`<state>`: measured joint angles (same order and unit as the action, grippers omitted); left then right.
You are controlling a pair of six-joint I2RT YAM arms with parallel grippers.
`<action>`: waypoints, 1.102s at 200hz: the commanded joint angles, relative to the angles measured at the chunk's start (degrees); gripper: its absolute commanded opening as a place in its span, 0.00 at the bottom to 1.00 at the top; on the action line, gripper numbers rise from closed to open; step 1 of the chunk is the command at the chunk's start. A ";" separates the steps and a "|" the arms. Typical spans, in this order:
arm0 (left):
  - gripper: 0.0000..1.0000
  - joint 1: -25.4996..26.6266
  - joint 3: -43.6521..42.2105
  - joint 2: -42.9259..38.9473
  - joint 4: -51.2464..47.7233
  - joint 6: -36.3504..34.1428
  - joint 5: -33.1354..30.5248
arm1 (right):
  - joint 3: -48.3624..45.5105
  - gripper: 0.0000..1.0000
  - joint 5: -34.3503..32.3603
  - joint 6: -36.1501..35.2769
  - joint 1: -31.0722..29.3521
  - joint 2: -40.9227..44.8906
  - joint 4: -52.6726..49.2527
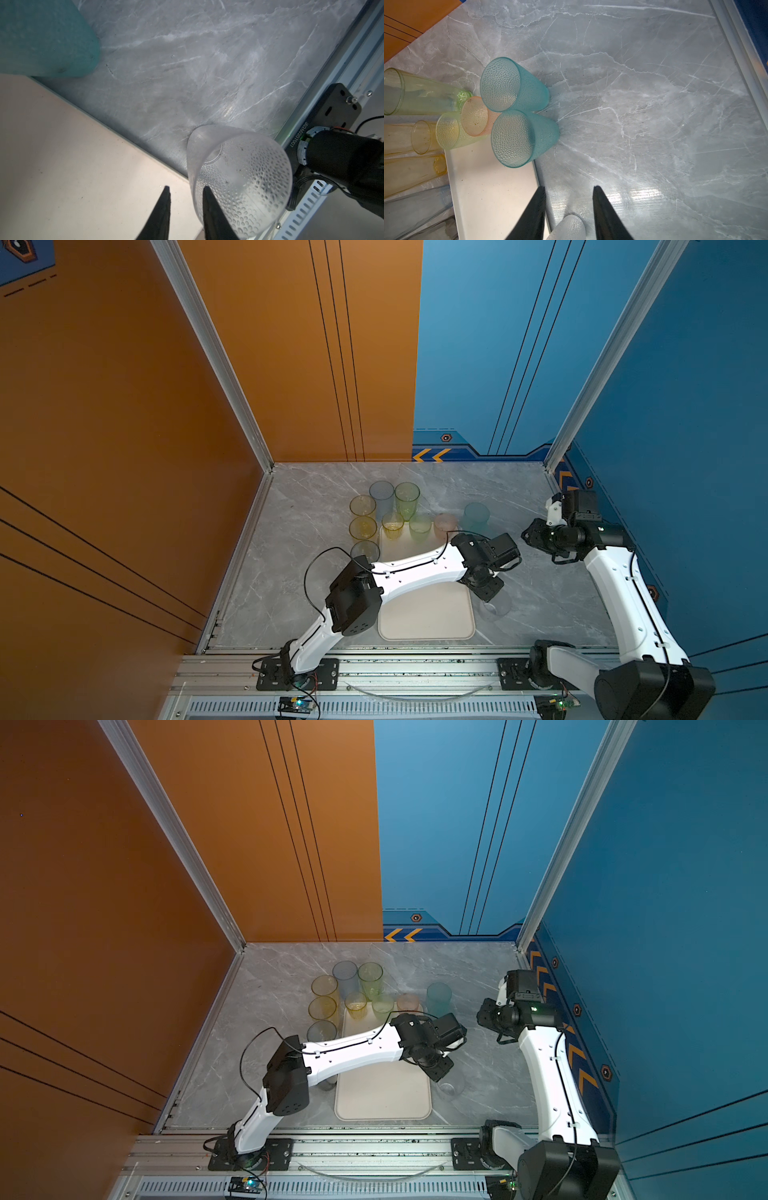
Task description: Place the glasses into the tray
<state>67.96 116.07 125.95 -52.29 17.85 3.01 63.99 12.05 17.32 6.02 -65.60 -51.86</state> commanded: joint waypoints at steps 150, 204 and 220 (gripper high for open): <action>0.00 0.41 4.52 1.90 -5.50 -4.25 -0.68 | -1.11 0.37 1.22 -1.76 0.57 1.52 0.51; 0.00 -3.04 2.78 -6.33 -7.31 -6.16 -4.64 | -0.79 0.37 0.93 -1.76 0.74 2.23 0.47; 0.00 -4.70 1.53 -9.51 -7.84 -6.35 -5.62 | -0.63 0.37 1.13 -1.65 0.75 2.16 0.45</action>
<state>66.28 118.43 124.33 -57.08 13.04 1.04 63.68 12.29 16.34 6.24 -64.45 -51.83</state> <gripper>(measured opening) 0.051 0.373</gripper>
